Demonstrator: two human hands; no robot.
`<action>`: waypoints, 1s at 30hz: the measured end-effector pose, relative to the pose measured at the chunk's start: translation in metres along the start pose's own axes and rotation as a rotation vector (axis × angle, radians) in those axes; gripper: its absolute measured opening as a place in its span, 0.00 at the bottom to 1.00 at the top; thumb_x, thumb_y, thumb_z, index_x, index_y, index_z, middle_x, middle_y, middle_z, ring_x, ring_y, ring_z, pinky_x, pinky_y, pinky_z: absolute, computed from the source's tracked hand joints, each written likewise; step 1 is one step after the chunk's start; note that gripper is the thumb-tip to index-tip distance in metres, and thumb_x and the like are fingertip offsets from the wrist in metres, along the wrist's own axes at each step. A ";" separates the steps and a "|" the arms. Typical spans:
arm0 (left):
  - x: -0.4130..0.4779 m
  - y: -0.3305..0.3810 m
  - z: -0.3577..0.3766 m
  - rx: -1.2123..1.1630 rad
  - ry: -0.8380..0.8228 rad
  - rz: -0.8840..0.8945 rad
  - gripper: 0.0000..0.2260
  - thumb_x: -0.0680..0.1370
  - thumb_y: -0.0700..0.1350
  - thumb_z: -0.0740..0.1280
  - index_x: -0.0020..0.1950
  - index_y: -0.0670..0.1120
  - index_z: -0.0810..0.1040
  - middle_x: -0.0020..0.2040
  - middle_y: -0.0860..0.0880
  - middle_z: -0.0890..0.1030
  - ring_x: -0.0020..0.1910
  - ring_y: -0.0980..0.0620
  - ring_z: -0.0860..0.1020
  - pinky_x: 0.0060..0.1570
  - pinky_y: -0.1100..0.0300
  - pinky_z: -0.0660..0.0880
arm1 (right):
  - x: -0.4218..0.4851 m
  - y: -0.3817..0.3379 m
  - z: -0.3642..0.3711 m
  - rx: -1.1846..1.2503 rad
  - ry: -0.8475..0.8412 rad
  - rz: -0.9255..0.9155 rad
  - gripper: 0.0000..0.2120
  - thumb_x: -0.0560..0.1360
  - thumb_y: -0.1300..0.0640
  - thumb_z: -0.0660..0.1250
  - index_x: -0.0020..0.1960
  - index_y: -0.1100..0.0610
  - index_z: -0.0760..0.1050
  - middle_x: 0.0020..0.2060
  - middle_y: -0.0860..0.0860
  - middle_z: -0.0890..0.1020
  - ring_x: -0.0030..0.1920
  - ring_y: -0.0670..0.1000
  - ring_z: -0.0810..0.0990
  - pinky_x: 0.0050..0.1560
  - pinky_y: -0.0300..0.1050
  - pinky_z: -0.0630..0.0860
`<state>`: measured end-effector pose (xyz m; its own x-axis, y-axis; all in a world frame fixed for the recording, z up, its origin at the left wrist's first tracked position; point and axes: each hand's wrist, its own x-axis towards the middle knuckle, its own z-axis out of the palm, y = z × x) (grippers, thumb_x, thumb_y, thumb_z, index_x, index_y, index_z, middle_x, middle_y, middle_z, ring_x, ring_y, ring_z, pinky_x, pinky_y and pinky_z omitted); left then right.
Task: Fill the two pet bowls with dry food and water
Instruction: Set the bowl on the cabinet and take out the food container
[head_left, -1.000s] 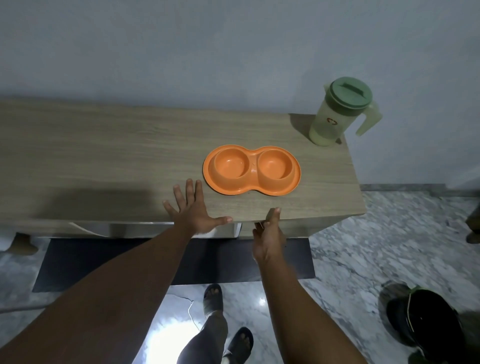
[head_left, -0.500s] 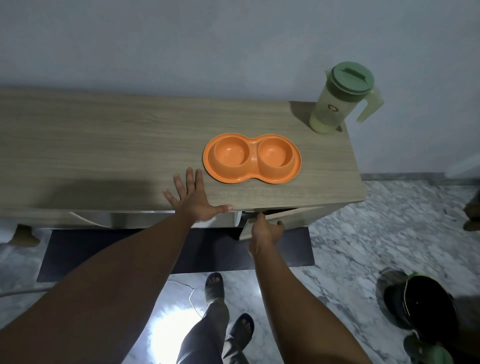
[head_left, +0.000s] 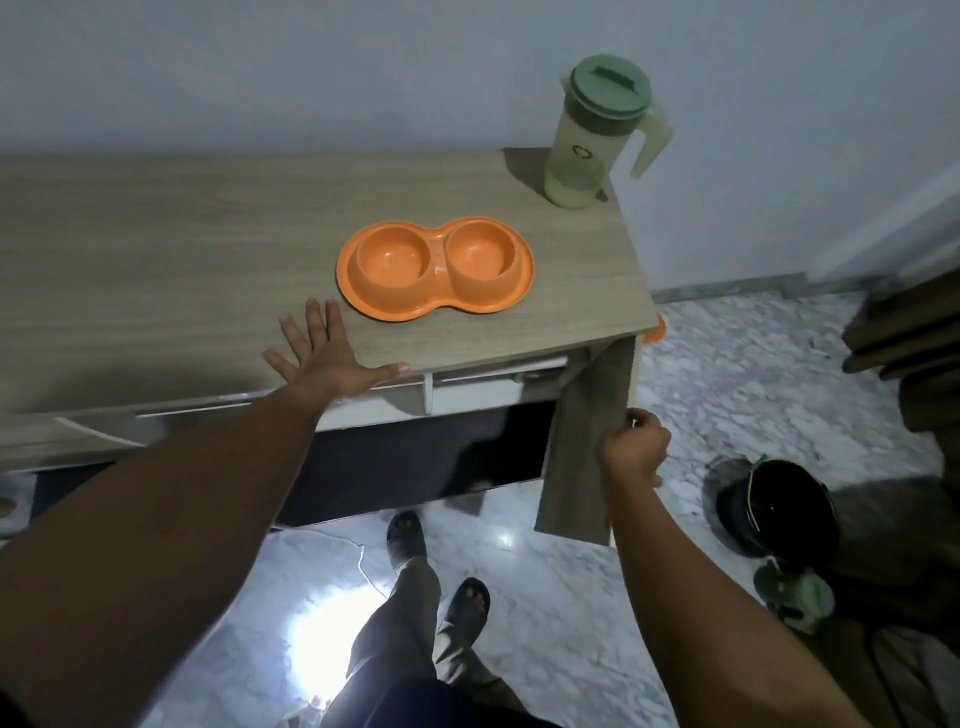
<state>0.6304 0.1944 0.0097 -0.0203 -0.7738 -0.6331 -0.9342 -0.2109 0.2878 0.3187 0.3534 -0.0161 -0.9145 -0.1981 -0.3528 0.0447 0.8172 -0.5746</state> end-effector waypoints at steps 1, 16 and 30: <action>0.000 0.000 0.001 0.003 0.004 0.000 0.67 0.59 0.80 0.67 0.80 0.54 0.28 0.78 0.54 0.25 0.76 0.42 0.24 0.72 0.30 0.31 | 0.006 0.002 -0.007 -0.054 0.018 0.002 0.19 0.77 0.67 0.56 0.60 0.52 0.78 0.64 0.57 0.75 0.64 0.63 0.71 0.67 0.62 0.64; 0.008 -0.008 0.017 -0.064 0.188 0.059 0.63 0.60 0.78 0.70 0.82 0.56 0.39 0.82 0.54 0.34 0.80 0.43 0.30 0.73 0.32 0.33 | 0.059 -0.005 -0.045 -0.351 -0.150 -0.099 0.30 0.70 0.46 0.66 0.67 0.61 0.72 0.67 0.59 0.71 0.69 0.63 0.68 0.66 0.71 0.65; -0.021 0.043 0.113 0.014 0.678 0.647 0.12 0.71 0.55 0.73 0.51 0.53 0.81 0.54 0.51 0.77 0.55 0.46 0.74 0.56 0.48 0.64 | 0.014 -0.009 0.051 -0.172 -0.349 -0.471 0.26 0.77 0.60 0.68 0.71 0.68 0.67 0.70 0.63 0.69 0.70 0.62 0.70 0.69 0.49 0.66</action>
<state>0.5502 0.2688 -0.0453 -0.3301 -0.9219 0.2027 -0.8181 0.3866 0.4258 0.3260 0.3157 -0.0540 -0.6332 -0.7014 -0.3272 -0.4248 0.6684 -0.6106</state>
